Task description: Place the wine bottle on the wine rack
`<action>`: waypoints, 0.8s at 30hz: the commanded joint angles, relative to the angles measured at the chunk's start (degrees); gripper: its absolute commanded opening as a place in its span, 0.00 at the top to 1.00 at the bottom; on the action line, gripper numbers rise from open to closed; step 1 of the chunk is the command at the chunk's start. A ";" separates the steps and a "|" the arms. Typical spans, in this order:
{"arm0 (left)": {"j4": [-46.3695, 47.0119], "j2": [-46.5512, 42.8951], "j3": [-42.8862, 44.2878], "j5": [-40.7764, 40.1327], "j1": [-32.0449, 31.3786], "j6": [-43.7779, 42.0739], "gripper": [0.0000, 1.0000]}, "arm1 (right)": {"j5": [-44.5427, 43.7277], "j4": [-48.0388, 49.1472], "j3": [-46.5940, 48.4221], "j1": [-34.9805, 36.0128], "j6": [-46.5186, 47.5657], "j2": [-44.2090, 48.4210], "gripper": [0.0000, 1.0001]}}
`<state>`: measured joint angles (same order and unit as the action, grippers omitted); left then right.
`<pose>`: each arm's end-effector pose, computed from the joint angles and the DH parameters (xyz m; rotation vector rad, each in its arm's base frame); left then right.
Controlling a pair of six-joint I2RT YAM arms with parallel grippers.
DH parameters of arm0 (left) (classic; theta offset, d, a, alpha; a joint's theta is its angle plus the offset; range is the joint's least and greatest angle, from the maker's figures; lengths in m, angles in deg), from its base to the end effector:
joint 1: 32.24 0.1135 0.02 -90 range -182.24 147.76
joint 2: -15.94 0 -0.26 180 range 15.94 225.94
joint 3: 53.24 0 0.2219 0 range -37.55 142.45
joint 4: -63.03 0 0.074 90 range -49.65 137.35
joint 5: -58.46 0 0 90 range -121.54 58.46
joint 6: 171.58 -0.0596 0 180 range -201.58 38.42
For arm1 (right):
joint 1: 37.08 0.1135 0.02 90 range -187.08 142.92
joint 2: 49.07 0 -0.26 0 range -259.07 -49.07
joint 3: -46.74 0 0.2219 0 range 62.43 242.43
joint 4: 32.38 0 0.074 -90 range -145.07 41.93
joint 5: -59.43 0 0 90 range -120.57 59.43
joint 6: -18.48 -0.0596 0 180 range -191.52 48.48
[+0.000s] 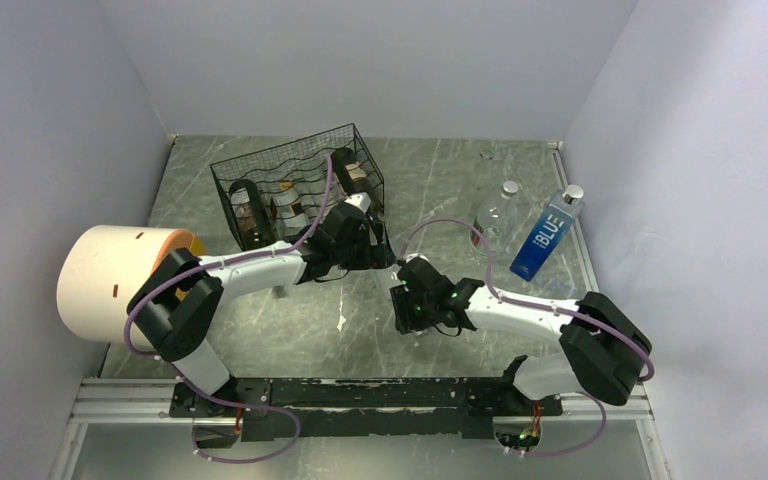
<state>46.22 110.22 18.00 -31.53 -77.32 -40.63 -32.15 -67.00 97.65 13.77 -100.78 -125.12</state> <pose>0.2444 -0.2451 0.2003 0.0863 2.3910 -0.7639 0.1436 0.1738 0.1562 -0.4933 2.6408 0.4388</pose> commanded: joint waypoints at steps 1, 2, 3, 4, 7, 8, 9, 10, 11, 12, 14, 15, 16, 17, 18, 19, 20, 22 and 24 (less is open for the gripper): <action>-5.25 1.50 -0.27 -0.01 0.31 0.41 0.16 | -3.33 5.87 0.32 0.14 0.31 -1.20 0.49; -5.10 1.34 -0.53 0.18 0.33 0.63 0.17 | -3.71 7.08 -0.33 0.20 0.00 -1.13 0.49; -4.82 1.08 -0.98 0.56 0.34 0.91 0.18 | -4.21 8.30 -1.08 0.16 -0.21 -1.00 0.49; -4.23 0.89 -1.50 1.49 0.33 1.11 0.20 | -4.74 9.39 -2.01 0.17 -0.42 -0.88 0.49; -2.82 0.55 -2.61 3.90 0.31 2.17 0.24 | -6.78 12.05 -3.95 0.14 -1.18 -0.37 0.49; -2.33 0.41 -2.97 4.62 0.31 2.51 0.25 | -7.14 13.02 -4.62 0.17 -1.24 -0.25 0.48; -1.84 0.27 -3.33 5.13 0.29 2.88 0.27 | -7.26 13.93 -5.13 0.14 -1.30 -0.24 0.48; -1.46 0.12 -3.76 5.33 0.33 3.29 0.28 | -7.35 14.56 -5.32 0.19 -1.25 -0.35 0.48; -1.10 -0.05 -4.11 5.43 0.34 3.57 0.28 | -7.55 14.79 -5.41 0.19 -1.42 -0.64 0.47; -0.95 -0.19 -4.33 5.51 0.31 3.80 0.29 | -7.78 14.81 -5.40 0.20 -1.73 -1.01 0.46; -0.70 -0.44 -4.76 5.65 0.29 4.31 0.31 | -8.05 14.79 -5.47 0.17 -2.21 -1.77 0.46; -0.49 -0.52 -5.01 5.82 0.29 4.58 0.32 | -8.26 14.99 -5.66 0.21 -2.45 -2.08 0.46; -0.14 -0.66 -5.23 6.06 0.28 4.89 0.33 | -8.45 15.34 -5.94 0.15 -2.63 -2.27 0.46; 0.22 -0.79 -5.46 6.16 0.31 5.28 0.34 | -8.77 15.60 -6.16 0.17 -2.65 -2.40 0.46; 0.56 -0.87 -5.76 6.23 0.27 5.50 0.34 | -9.05 15.93 -6.45 0.13 -2.67 -2.54 0.48; 0.87 -1.05 -5.86 6.35 0.27 5.62 0.35 | -9.36 16.29 -6.73 0.19 -2.59 -2.53 0.53; 0.98 -1.21 -5.97 6.44 0.33 5.57 0.35 | -9.68 16.71 -7.05 0.15 -2.53 -2.40 0.62; 0.82 -1.48 -5.66 6.30 0.35 5.10 0.36 | -10.61 16.79 -7.25 0.14 -2.49 -2.06 0.89; 0.37 -2.02 -4.96 5.75 0.43 4.49 0.36 | -11.01 16.37 -7.05 0.15 -2.28 -1.36 1.00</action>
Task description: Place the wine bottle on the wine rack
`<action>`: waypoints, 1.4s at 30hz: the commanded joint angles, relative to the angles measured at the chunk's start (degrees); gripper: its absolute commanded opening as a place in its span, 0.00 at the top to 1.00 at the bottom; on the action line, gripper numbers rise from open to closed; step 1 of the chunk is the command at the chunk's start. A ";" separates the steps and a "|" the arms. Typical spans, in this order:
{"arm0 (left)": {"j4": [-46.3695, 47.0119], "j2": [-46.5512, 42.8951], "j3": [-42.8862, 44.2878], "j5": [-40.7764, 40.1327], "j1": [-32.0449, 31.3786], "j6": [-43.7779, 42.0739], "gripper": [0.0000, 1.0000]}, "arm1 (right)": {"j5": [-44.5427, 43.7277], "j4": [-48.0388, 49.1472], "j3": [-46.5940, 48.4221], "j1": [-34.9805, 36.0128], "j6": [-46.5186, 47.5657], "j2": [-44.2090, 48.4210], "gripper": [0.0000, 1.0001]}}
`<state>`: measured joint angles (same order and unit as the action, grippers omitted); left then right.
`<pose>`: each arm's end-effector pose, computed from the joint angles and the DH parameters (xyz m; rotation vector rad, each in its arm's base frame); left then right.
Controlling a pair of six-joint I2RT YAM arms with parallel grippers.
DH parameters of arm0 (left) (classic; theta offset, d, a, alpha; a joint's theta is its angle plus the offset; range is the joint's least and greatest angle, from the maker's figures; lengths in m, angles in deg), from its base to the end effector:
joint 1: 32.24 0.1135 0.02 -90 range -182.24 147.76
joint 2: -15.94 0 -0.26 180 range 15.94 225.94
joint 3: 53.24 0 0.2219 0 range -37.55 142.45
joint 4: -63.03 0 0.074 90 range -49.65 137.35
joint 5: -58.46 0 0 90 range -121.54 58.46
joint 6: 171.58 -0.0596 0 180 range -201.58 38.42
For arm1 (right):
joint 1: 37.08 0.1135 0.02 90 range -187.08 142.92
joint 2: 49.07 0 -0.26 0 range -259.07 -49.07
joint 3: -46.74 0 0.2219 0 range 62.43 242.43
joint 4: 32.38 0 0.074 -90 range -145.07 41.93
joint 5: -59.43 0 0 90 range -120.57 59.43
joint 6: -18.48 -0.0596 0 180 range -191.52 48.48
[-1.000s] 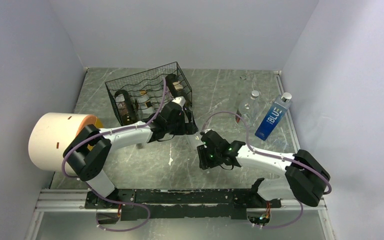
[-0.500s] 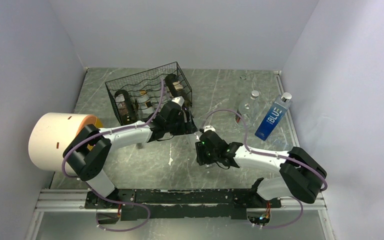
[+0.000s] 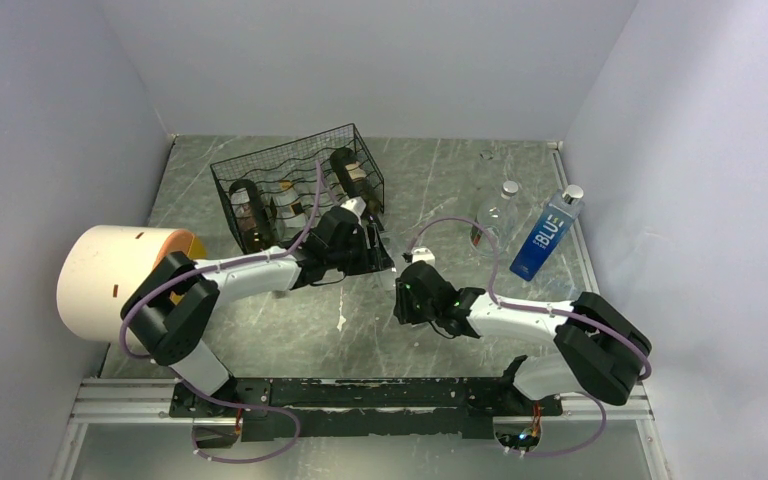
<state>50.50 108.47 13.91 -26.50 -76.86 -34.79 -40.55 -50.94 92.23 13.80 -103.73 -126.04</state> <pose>0.2363 -0.2406 0.1962 0.0062 2.4096 -0.9167 0.1568 0.1765 0.1492 -0.3238 2.4542 0.4349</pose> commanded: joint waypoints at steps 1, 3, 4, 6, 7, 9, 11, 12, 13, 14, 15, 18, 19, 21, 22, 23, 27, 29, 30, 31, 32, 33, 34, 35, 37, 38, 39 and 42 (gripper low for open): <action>-4.06 -0.67 -0.64 0.37 -0.05 -1.61 0.36 | -2.70 0.25 -1.57 0.12 0.75 0.19 1.00; -4.02 -1.67 -0.37 -0.61 0.00 -1.99 0.36 | -2.20 0.75 -1.74 0.15 1.78 1.48 1.00; -4.16 -2.33 -0.17 -1.23 0.03 -2.14 0.35 | -2.16 0.80 -1.66 0.12 2.09 2.13 1.00; -5.31 -4.17 0.39 -3.43 0.06 -2.72 0.34 | -1.61 0.24 -1.36 0.17 2.97 3.53 1.00; -5.67 -5.19 0.74 -4.36 0.10 -3.19 0.34 | -1.51 0.02 -1.31 0.19 3.16 4.52 1.00; -5.78 -7.22 0.98 -5.96 0.15 -4.64 0.31 | -0.68 0.64 -1.91 0.17 4.04 7.05 1.00; -6.60 -9.20 1.49 -7.68 0.14 -5.91 0.29 | -0.33 0.89 -2.85 0.11 4.36 10.52 1.00; -7.35 -10.12 1.96 -8.51 0.15 -6.35 0.29 | 0.02 0.95 -3.12 0.18 4.71 12.00 1.00; -8.21 -11.06 2.42 -9.44 0.12 -6.76 0.28 | 0.05 0.64 -3.20 0.18 4.93 13.29 1.00; -8.85 -12.04 2.68 -10.14 0.12 -7.19 0.27 | -0.07 0.08 -3.19 0.18 5.10 14.56 1.00; -9.28 -12.99 2.82 -10.82 0.12 -7.66 0.27 | 0.00 -0.54 -3.03 0.11 5.27 15.76 1.00; -10.10 -16.29 2.78 -13.04 0.12 -8.72 0.25 | 0.39 -2.63 -2.47 0.21 5.98 19.01 1.00; -10.47 -17.34 2.81 -13.75 0.12 -9.13 0.24 | 0.56 -3.00 -2.39 0.19 6.21 20.07 1.00; -11.58 -19.86 3.07 -15.93 0.15 -9.60 0.23 | 1.17 -3.35 -2.38 0.19 6.36 22.24 1.00; -12.34 -20.84 3.19 -16.66 0.15 -9.96 0.22 | 1.56 -3.44 -2.38 0.14 6.33 23.28 1.00; -13.02 -21.95 3.27 -17.27 0.10 -10.06 0.22 | 1.88 -3.45 -2.38 0.17 6.47 24.15 1.00; -14.88 -26.17 2.74 -18.96 0.14 -10.22 0.20 | 3.03 -4.11 -1.93 0.19 6.55 27.72 1.00; -15.99 -28.28 2.50 -19.92 0.15 -10.55 0.20 | 3.49 -4.48 -1.49 0.16 6.91 29.00 1.00; -16.66 -29.41 2.52 -20.63 0.14 -10.57 0.19 | 3.71 -4.69 -1.04 0.11 7.18 29.61 1.00; -17.38 -30.49 2.58 -21.45 0.14 -10.82 0.19 | 3.72 -4.91 -0.41 0.12 7.40 30.03 1.00; -17.94 -31.43 2.71 -22.21 0.12 -11.29 0.18 | 3.78 -5.21 0.41 0.12 7.76 30.36 1.00; -18.65 -32.31 2.99 -23.43 0.15 -11.85 0.17 | 3.97 -5.40 1.41 0.13 8.04 30.51 1.00; -19.33 -33.16 3.38 -24.80 0.14 -12.33 0.16 | 4.07 -5.53 2.66 0.13 8.11 30.27 1.00; -20.47 -34.27 3.97 -26.41 0.12 -12.58 0.15 | 4.50 -5.55 4.03 0.17 7.98 29.75 1.00; -22.94 -35.61 6.69 -29.22 0.15 -13.37 0.13 | 4.92 -5.15 7.22 0.13 8.01 27.88 1.00; -24.33 -36.12 8.11 -30.46 0.15 -13.80 0.12 | 4.96 -4.63 9.01 0.14 7.96 26.66 1.00; -25.71 -36.77 9.42 -31.83 0.14 -14.26 0.11 | 5.13 -4.22 10.92 0.15 8.06 25.08 1.00; -27.31 -38.62 11.32 -35.23 0.10 -15.84 0.07 | 4.90 -2.06 16.50 0.17 8.49 19.37 1.00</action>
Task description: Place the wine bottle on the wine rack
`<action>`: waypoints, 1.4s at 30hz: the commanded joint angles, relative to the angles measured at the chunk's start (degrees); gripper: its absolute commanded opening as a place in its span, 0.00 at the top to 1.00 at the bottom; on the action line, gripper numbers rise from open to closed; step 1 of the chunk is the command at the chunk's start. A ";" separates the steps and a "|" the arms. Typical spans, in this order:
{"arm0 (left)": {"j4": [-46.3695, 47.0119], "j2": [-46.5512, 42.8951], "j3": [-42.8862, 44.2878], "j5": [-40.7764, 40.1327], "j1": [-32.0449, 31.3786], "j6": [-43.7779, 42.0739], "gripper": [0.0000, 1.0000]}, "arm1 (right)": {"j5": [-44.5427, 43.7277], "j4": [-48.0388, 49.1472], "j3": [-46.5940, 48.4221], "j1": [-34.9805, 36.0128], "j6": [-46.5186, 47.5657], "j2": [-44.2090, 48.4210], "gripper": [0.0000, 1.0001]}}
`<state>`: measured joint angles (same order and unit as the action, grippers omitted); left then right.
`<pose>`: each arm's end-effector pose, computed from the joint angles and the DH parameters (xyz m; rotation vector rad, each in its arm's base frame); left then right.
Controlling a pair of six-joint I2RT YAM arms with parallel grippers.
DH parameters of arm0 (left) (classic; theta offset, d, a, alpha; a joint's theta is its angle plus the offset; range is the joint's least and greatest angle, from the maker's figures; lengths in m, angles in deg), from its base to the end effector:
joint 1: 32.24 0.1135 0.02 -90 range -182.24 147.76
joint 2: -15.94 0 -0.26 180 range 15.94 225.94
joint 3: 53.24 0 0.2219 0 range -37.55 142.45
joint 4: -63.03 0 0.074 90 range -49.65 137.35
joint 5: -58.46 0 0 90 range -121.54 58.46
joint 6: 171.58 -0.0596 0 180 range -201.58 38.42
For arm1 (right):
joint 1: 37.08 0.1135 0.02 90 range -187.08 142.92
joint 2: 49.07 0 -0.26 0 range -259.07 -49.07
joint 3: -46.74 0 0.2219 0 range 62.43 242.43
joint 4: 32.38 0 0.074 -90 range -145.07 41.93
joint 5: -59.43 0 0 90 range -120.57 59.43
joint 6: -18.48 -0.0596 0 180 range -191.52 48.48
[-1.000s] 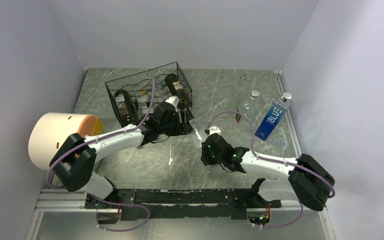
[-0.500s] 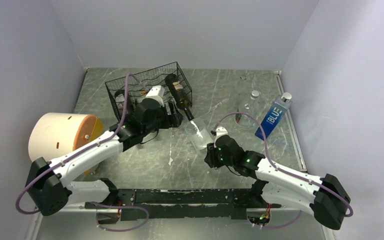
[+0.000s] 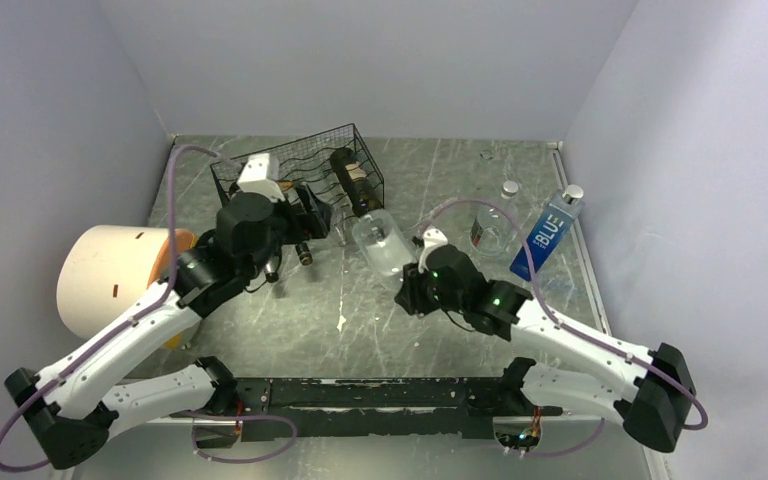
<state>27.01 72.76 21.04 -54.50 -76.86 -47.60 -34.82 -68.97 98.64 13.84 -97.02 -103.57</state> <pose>0.1669 -0.1321 0.3567 -0.0994 1.9046 -0.5630 0.1258 0.1479 0.2308 -0.4725 2.2816 0.6165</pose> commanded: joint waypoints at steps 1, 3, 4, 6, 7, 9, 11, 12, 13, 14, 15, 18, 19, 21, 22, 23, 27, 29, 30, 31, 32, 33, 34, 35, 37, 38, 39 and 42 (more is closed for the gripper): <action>-3.95 -3.70 4.14 -8.34 0.12 -3.26 0.06 | -1.08 16.77 12.57 0.04 2.07 -5.02 1.00; -4.46 -5.00 3.65 -10.62 0.14 -2.66 0.03 | -2.38 17.29 17.11 0.03 2.72 -9.38 1.00; -4.76 -5.59 3.38 -11.32 0.15 -2.30 0.03 | -2.87 17.37 19.72 0.06 3.13 -11.61 1.00; -5.04 -6.77 2.52 -11.93 0.15 -1.73 0.02 | -4.90 17.03 25.32 -0.01 3.75 -16.06 1.00; -4.92 -7.52 1.86 -11.94 0.15 -1.75 0.02 | -5.50 17.55 27.56 -0.13 4.33 -18.00 1.00; -5.31 -8.64 1.02 -12.07 0.15 -1.55 0.02 | -6.21 17.59 32.16 -1.18 4.74 -22.36 1.00; -6.21 -9.80 0.47 -12.40 0.16 -1.29 0.02 | -6.36 17.28 36.69 -2.53 4.78 -27.17 1.00; -6.73 -10.41 0.21 -12.61 0.20 -1.08 0.02 | -6.30 17.29 38.70 -3.18 4.88 -29.11 1.00; -7.48 -11.08 -0.13 -12.71 0.11 -1.05 0.02 | -5.88 17.47 40.27 -3.83 5.27 -31.05 1.00; -7.86 -11.90 -0.55 -12.70 0.18 -1.01 0.02 | -5.60 17.81 41.77 -4.35 5.62 -32.65 1.00; -8.14 -12.76 -1.07 -12.79 0.17 -0.99 0.02 | -5.29 17.90 43.27 -4.90 5.97 -34.11 1.00; -8.91 -15.70 -2.51 -12.50 0.19 -1.37 0.03 | -4.11 16.61 47.95 -6.59 7.32 -38.53 1.00; -9.07 -16.60 -2.90 -12.26 0.17 -1.67 0.03 | -3.55 15.89 49.53 -7.14 7.65 -39.78 1.00; -8.75 -18.25 -3.98 -11.45 0.15 -2.56 0.03 | -3.17 14.37 52.87 -8.29 7.95 -42.62 1.00; -8.35 -19.11 -4.66 -11.15 0.11 -2.94 0.03 | -3.18 12.93 54.30 -8.78 8.03 -43.84 1.00; -7.76 -19.90 -5.41 -10.81 0.13 -3.26 0.03 | -2.76 11.84 56.08 -9.19 8.34 -45.10 1.00; -5.67 -22.30 -7.81 -9.23 0.16 -4.77 0.04 | -2.19 6.92 62.39 -10.46 9.55 -50.27 1.00; -5.34 -22.61 -8.27 -8.52 0.15 -5.44 0.04 | -1.40 5.55 64.66 -11.39 9.40 -52.42 1.00; -5.44 -22.63 -8.34 -8.36 0.15 -5.53 0.04 | -1.12 4.98 65.82 -11.75 9.34 -53.39 1.00; -5.68 -22.56 -8.32 -8.22 0.08 -5.50 0.04 | -1.04 4.34 66.94 -12.00 9.44 -54.49 1.00; -5.76 -22.48 -8.38 -8.13 0.13 -5.57 0.04 | -0.69 3.72 68.25 -12.17 9.87 -55.70 1.00; -5.89 -22.45 -8.47 -8.15 0.10 -5.60 0.04 | -0.27 3.23 69.66 -12.26 10.41 -56.83 1.00; -6.01 -22.31 -8.54 -8.23 0.10 -5.45 0.04 | 0.06 2.45 71.00 -12.47 10.80 -58.14 1.00; -6.10 -22.23 -8.64 -8.17 0.14 -5.42 0.04 | 0.04 1.33 72.82 -12.71 11.01 -59.40 1.00; -6.19 -22.19 -8.81 -8.25 0.13 -5.29 0.04 | -0.63 -0.76 75.51 -13.10 11.06 -61.65 1.00; -6.20 -22.11 -8.90 -8.24 0.15 -5.24 0.04 | -0.74 -0.80 75.88 -13.22 11.16 -62.51 1.00; -6.14 -22.11 -8.99 -8.24 0.14 -5.24 0.04 | -0.76 -0.62 76.06 -13.38 11.31 -63.08 1.00; -6.03 -21.99 -9.12 -8.21 0.10 -5.15 0.04 | -0.46 -1.25 77.58 -13.33 12.41 -64.70 1.00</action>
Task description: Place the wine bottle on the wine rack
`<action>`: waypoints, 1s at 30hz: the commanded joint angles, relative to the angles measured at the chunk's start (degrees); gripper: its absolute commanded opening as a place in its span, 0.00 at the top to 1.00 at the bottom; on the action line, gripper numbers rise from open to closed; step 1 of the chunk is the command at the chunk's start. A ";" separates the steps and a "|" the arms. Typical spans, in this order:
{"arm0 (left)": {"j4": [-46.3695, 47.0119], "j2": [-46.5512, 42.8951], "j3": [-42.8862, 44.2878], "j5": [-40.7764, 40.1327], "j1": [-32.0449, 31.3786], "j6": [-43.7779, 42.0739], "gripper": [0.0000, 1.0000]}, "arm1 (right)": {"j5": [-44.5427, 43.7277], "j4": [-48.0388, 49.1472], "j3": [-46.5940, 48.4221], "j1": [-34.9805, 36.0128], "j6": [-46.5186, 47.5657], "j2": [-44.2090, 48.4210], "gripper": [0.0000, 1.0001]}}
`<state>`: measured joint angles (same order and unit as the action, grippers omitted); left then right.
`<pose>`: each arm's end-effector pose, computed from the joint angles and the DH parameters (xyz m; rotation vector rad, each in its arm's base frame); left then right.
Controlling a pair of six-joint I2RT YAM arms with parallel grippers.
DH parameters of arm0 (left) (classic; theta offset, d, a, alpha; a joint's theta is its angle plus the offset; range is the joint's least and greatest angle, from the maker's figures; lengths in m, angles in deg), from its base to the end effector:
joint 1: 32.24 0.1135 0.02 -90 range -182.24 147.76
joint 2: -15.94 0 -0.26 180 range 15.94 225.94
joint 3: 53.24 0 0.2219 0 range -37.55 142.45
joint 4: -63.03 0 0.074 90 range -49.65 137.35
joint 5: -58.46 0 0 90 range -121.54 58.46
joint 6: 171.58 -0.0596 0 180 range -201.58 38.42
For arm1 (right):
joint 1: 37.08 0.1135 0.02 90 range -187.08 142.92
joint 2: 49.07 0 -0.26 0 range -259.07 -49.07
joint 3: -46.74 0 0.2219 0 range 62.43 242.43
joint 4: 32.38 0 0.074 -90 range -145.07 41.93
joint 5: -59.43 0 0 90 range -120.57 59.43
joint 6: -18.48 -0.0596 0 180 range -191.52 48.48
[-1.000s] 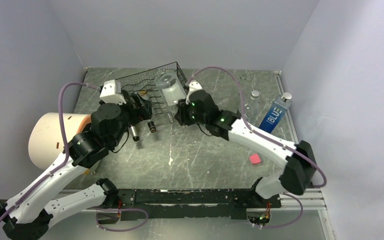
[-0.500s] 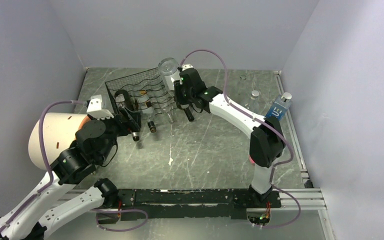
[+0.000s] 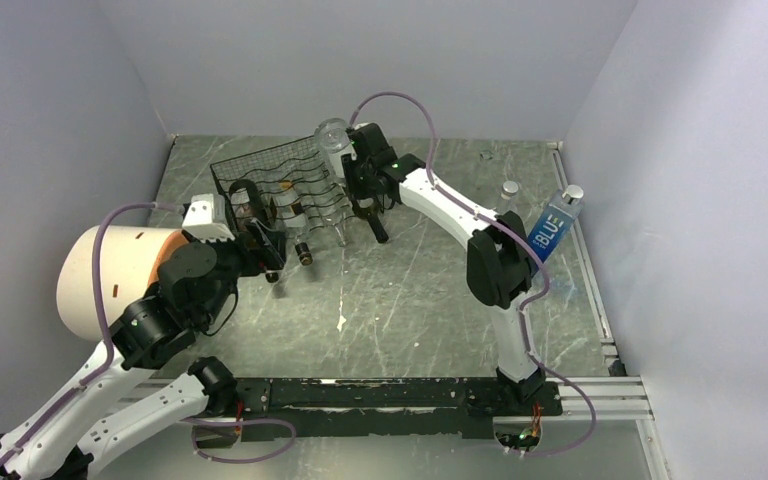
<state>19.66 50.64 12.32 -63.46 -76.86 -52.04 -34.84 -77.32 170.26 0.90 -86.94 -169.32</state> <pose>0.1064 -0.0607 0.3483 -0.1667 1.7689 -0.4427 0.3749 0.2871 0.2620 -0.4171 2.2900 0.3917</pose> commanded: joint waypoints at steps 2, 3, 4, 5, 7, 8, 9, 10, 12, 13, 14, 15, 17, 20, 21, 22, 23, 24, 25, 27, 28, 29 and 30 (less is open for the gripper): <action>1.31 0.30 -0.46 0.70 0.15 -0.63 0.04 | -1.63 5.60 7.55 -0.54 2.14 -0.22 1.00; 1.24 0.42 -0.45 0.59 0.15 -0.58 0.04 | -1.83 5.33 7.98 -0.61 2.15 -0.65 1.00; 1.15 0.52 -0.47 0.39 0.13 -0.50 0.04 | -2.05 5.02 8.45 -0.61 2.16 -1.13 1.00; 1.10 0.62 -0.47 0.11 0.16 -0.38 0.04 | -2.44 4.25 9.15 -0.58 2.11 -1.77 1.00; 1.05 0.67 -0.39 -0.32 0.13 -0.07 0.04 | -3.67 2.08 11.68 -0.62 2.40 -3.43 1.00; 1.10 0.57 -0.48 -0.36 0.15 -0.03 0.04 | -3.63 1.18 12.67 -0.57 2.76 -4.13 1.00; 1.11 0.53 -0.55 -0.50 0.15 -0.11 0.04 | -3.69 0.54 13.34 -0.62 3.12 -4.68 1.00; 1.21 0.40 -0.58 -0.64 0.10 -0.11 0.04 | -3.76 0.05 13.77 -0.57 3.27 -5.06 1.00; 1.30 0.09 -0.71 -0.86 0.10 -0.18 0.04 | -3.78 -1.09 14.51 -0.61 3.54 -5.61 0.94; 1.39 0.04 -0.84 -0.90 0.08 -0.20 0.04 | -3.81 -1.48 14.54 -0.62 3.70 -5.70 0.89; 1.46 -0.02 -0.95 -1.18 0.12 -0.21 0.04 | -4.01 -1.58 14.34 -0.58 3.79 -5.59 0.82; 1.44 -0.01 -0.93 -1.36 0.14 0.01 0.04 | -4.35 -1.66 13.96 -0.60 3.96 -5.28 0.77; 1.36 0.10 -0.97 -2.45 0.13 0.55 0.04 | -4.41 -0.75 11.94 -0.61 4.96 -3.92 0.60; 1.23 0.05 -0.92 -4.23 0.13 0.96 0.03 | -4.26 3.04 6.57 -0.54 6.03 -0.12 0.39; 1.33 0.06 -0.85 -4.22 0.14 0.85 0.03 | -4.47 3.48 5.87 -0.56 6.08 0.46 0.35; 1.60 0.08 -0.94 -4.11 0.15 0.74 0.03 | -5.13 3.62 5.60 -0.61 6.17 0.80 0.32; 1.86 0.10 -0.98 -3.99 0.14 0.51 0.03 | -6.09 3.47 5.55 -0.58 6.19 1.02 0.30; 2.28 0.15 -1.00 -3.76 0.07 0.38 0.03 | -6.58 3.37 5.63 -0.62 6.19 1.25 0.28; 2.41 0.23 -1.11 -3.56 0.11 0.28 0.03 | -6.76 3.21 5.59 -0.56 6.30 1.51 0.27; 2.56 0.41 -1.15 -3.35 0.14 0.15 0.03 | -6.21 3.56 4.69 -0.60 6.51 2.74 0.27; 2.48 0.47 -1.08 -3.30 0.10 0.13 0.03 | -6.06 3.97 3.91 -0.60 6.54 3.73 0.27; 2.46 0.56 -0.91 -3.25 0.13 0.09 0.03 | -6.13 4.69 2.66 -0.59 6.55 4.96 0.27; 2.50 0.62 -0.83 -3.12 0.11 0.00 0.03 | -6.41 5.44 1.21 -0.59 6.54 6.94 0.27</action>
<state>20.12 51.16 11.47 -65.95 -76.86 -51.64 -40.20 -75.31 174.83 0.27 -81.35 -168.01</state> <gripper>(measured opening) 0.969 0.732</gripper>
